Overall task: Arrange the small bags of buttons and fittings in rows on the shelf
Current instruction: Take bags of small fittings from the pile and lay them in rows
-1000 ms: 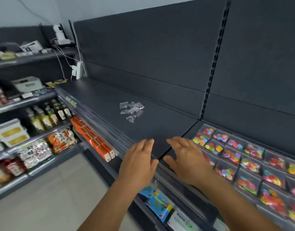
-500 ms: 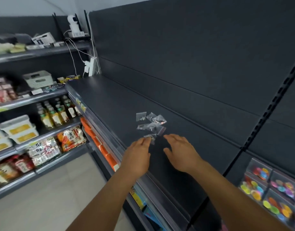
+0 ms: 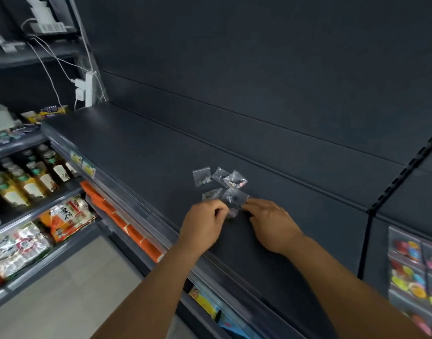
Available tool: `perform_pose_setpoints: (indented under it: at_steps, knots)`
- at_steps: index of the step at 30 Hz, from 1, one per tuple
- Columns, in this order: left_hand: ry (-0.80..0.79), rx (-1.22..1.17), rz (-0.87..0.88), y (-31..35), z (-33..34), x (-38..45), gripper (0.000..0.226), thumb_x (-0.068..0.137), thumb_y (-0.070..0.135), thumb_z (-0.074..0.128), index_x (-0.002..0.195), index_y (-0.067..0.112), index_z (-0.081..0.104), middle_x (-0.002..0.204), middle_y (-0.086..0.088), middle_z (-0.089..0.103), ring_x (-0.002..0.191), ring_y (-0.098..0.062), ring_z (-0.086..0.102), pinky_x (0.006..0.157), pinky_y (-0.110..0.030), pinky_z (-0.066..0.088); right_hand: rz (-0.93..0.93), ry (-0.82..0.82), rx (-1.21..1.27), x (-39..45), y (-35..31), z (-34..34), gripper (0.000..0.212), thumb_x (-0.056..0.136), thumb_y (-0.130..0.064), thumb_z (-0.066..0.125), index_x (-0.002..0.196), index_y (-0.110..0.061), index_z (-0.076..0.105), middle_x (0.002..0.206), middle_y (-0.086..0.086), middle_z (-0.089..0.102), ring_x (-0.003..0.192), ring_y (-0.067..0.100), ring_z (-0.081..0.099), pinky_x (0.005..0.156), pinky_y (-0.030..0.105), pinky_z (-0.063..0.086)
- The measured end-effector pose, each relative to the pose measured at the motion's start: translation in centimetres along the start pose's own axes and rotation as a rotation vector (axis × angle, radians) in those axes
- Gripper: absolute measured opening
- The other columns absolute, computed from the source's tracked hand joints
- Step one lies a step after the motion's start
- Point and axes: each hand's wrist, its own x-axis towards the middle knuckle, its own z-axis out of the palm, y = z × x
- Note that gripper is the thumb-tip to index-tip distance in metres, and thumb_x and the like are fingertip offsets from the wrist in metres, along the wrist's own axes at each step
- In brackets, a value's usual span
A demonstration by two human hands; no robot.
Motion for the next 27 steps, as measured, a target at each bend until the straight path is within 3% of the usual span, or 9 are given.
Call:
perform_pose_setpoints:
  at_steps: [3, 8, 12, 14, 17, 20, 23, 25, 27]
  knots:
    - [-0.017, -0.261, -0.183, -0.3, -0.9, 0.9, 0.015, 0.095, 0.022, 0.054, 0.093, 0.02, 0.069, 0.088, 0.015, 0.065, 0.078, 0.003, 0.059, 0.065, -0.005, 0.042, 0.008, 0.078, 0.052, -0.9, 0.2, 0.2, 0.035, 0.096, -0.018, 0.041, 0.129, -0.026, 0.052, 0.139, -0.008, 0.045, 0.129, 0.016, 0.039, 0.109, 0.035, 0.031]
    - [-0.057, -0.713, -0.437, -0.1, -0.8, 1.8, 0.018, 0.094, 0.013, 0.052, 0.085, 0.019, 0.066, 0.092, -0.001, 0.07, 0.086, -0.021, 0.066, 0.083, -0.044, 0.057, 0.148, 0.262, 0.269, -1.4, -1.3, -0.1, 0.02, 0.092, -0.034, 0.053, 0.099, -0.021, 0.066, 0.097, -0.009, 0.063, 0.101, 0.016, 0.056, 0.083, 0.025, 0.045]
    - [-0.135, -0.932, -0.492, 1.6, -1.0, 1.9, 0.012, 0.097, 0.009, 0.049, 0.1, 0.008, 0.06, 0.101, -0.014, 0.066, 0.084, -0.022, 0.07, 0.078, -0.035, 0.059, 0.297, 0.269, 0.764, -0.6, -3.9, -0.8, 0.019, 0.085, -0.036, 0.065, 0.098, -0.021, 0.066, 0.09, -0.006, 0.068, 0.068, -0.001, 0.057, 0.063, 0.012, 0.042]
    - [-0.152, -0.924, -0.461, 1.9, -1.2, 1.8, 0.011, 0.095, 0.012, 0.052, 0.102, 0.01, 0.061, 0.1, -0.01, 0.066, 0.086, -0.021, 0.069, 0.079, -0.035, 0.059, 0.372, 0.3, 0.884, -0.3, -4.2, -0.7, 0.011, 0.083, -0.027, 0.069, 0.089, -0.018, 0.068, 0.083, 0.003, 0.07, 0.054, 0.001, 0.053, 0.055, 0.017, 0.043]
    - [-0.158, -0.825, -0.355, 1.7, -1.6, 1.9, 0.011, 0.09, 0.017, 0.063, 0.1, 0.012, 0.065, 0.091, -0.004, 0.068, 0.075, -0.011, 0.065, 0.07, -0.023, 0.058, 0.435, 0.366, 1.022, -0.3, -4.0, -1.0, 0.004, 0.081, -0.015, 0.07, 0.085, -0.016, 0.069, 0.079, 0.01, 0.069, 0.065, 0.015, 0.06, 0.071, 0.036, 0.054]
    - [-0.145, -0.793, -0.355, 1.1, -1.8, 2.0, 0.01, 0.089, 0.011, 0.063, 0.097, 0.008, 0.069, 0.08, -0.003, 0.069, 0.068, -0.011, 0.065, 0.066, -0.02, 0.057, 0.458, 0.394, 1.231, -0.3, -4.1, -1.4, 0.008, 0.084, -0.003, 0.063, 0.089, -0.007, 0.068, 0.076, 0.014, 0.067, 0.067, 0.022, 0.06, 0.077, 0.038, 0.056]
    - [-0.202, -0.67, -0.338, 0.4, -1.8, 2.1, 0.01, 0.088, 0.009, 0.062, 0.095, 0.012, 0.069, 0.082, -0.002, 0.07, 0.07, -0.013, 0.065, 0.067, -0.024, 0.057, 0.47, 0.449, 1.193, -0.1, -4.0, -1.8, 0.013, 0.086, -0.003, 0.06, 0.086, -0.01, 0.07, 0.075, 0.018, 0.067, 0.067, 0.026, 0.058, 0.08, 0.046, 0.055]
    - [-0.235, -0.506, -0.242, 0.1, -1.8, 2.2, 0.017, 0.086, 0.014, 0.064, 0.101, 0.02, 0.066, 0.091, 0.006, 0.069, 0.08, -0.009, 0.064, 0.066, -0.019, 0.053, 0.462, 0.475, 1.007, -0.2, -3.9, -2.3, 0.02, 0.088, -0.007, 0.057, 0.081, -0.019, 0.071, 0.069, 0.008, 0.068, 0.061, 0.017, 0.058, 0.073, 0.04, 0.057]
    - [-0.282, -0.448, -0.148, 0.3, -1.9, 2.5, 0.032, 0.083, 0.022, 0.068, 0.113, 0.029, 0.059, 0.103, 0.016, 0.062, 0.092, -0.002, 0.059, 0.071, -0.014, 0.046, 0.385, 0.443, 0.792, -0.4, -4.2, -3.1, 0.022, 0.088, -0.01, 0.057, 0.08, -0.025, 0.071, 0.065, -0.006, 0.066, 0.048, 0.001, 0.053, 0.052, 0.018, 0.049]
